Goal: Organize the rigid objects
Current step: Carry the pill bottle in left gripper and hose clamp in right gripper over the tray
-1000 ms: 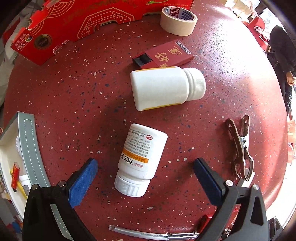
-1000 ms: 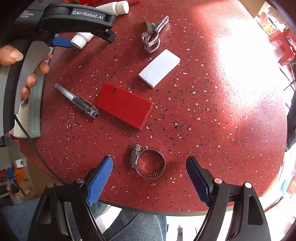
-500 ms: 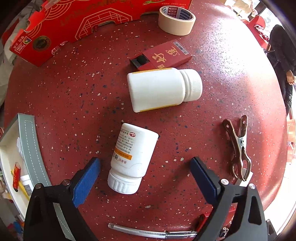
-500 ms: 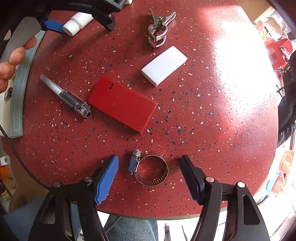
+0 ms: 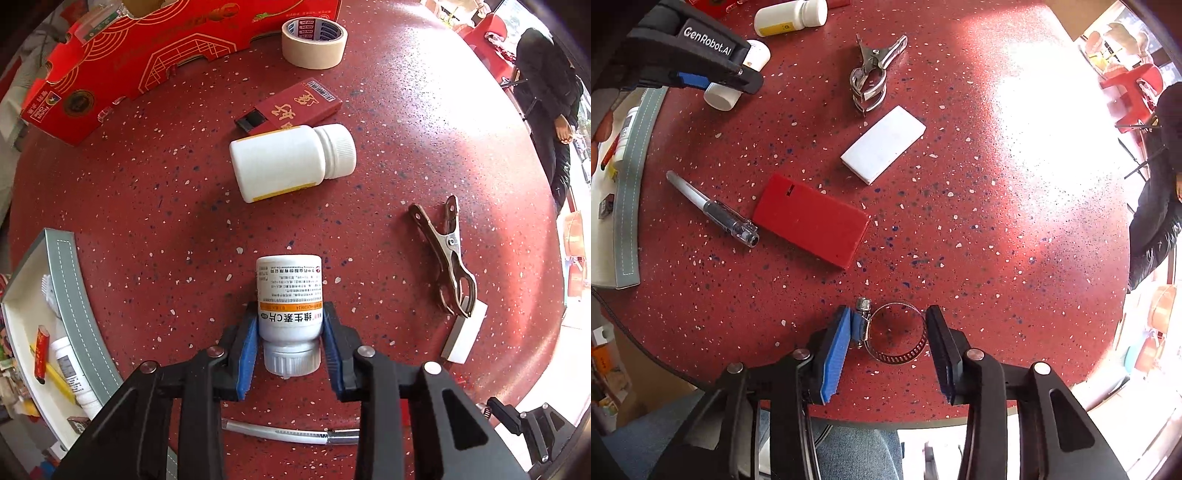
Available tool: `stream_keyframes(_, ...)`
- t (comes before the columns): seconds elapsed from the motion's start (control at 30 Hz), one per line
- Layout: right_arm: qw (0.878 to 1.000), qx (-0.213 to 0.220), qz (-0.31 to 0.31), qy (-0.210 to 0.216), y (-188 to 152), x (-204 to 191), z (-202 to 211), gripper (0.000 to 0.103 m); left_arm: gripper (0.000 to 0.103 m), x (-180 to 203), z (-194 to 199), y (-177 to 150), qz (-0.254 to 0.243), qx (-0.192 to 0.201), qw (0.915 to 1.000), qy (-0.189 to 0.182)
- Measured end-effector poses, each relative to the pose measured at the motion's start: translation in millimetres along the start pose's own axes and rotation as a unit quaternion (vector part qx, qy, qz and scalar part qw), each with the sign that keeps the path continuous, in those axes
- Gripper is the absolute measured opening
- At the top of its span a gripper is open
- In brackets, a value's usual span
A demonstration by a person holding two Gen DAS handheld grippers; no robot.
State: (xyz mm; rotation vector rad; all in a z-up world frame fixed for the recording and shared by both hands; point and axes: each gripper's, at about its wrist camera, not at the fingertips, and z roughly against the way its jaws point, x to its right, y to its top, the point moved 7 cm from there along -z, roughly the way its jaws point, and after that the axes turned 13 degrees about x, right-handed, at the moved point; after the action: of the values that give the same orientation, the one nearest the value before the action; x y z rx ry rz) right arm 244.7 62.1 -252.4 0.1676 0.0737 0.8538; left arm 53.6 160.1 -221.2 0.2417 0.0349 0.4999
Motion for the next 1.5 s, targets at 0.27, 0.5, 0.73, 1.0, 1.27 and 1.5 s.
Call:
stream_keyframes(0.27,1.000,0.013,-0.009,-0.002,11.3,11.8,22.5,0.043,0.035,-6.3,26.8,-20.7,-0.007,0.010,0.9999,-0.011)
stream_keyframes(0.5,0.999,0.029,-0.020,-0.002,26.5,18.8,49.4,0.043,0.035,-5.8,54.6,-51.3,-0.002,0.016,0.9995,-0.028)
stream_keyframes(0.73,0.999,0.050,-0.021,-0.004,48.6,15.7,73.1,0.043,0.035,-16.8,77.0,-65.1,-0.004,0.031,0.9987,-0.040)
stream_keyframes(1.0,0.998,0.068,-0.005,-0.011,59.8,1.6,85.7,0.043,0.035,-29.3,94.1,-65.2,0.002,0.060,0.9972,-0.045)
stream_keyframes(1.27,0.996,0.084,0.010,-0.012,70.6,-14.5,90.3,0.043,0.035,-47.4,107.5,-63.7,0.027,0.086,0.9950,-0.043)
stream_keyframes(1.5,0.995,0.092,0.041,-0.008,80.8,-39.1,96.1,0.043,0.035,-86.9,120.3,-75.0,0.079,0.108,0.9906,-0.029)
